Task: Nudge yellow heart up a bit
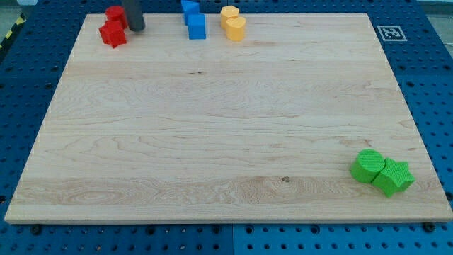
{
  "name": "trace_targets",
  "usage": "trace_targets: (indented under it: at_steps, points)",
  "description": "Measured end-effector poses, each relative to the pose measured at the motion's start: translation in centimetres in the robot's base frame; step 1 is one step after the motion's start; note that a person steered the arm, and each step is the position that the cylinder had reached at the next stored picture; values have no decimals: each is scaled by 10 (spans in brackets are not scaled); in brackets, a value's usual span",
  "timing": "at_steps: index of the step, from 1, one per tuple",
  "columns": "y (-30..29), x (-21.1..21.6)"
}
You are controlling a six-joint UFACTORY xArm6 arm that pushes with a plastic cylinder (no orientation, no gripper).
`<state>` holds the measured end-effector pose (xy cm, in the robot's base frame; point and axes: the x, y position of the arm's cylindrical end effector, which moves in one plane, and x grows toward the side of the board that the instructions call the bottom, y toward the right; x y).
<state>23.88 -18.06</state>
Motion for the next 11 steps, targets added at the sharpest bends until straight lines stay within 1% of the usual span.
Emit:
trace_targets:
  at_steps: [1,2,3,4,5,7,8,11]
  points:
    - [4,21]
    - [20,34]
    - [67,55]
    - [135,67]
    - [187,65]
    - [188,59]
    - [185,43]
    - [181,22]
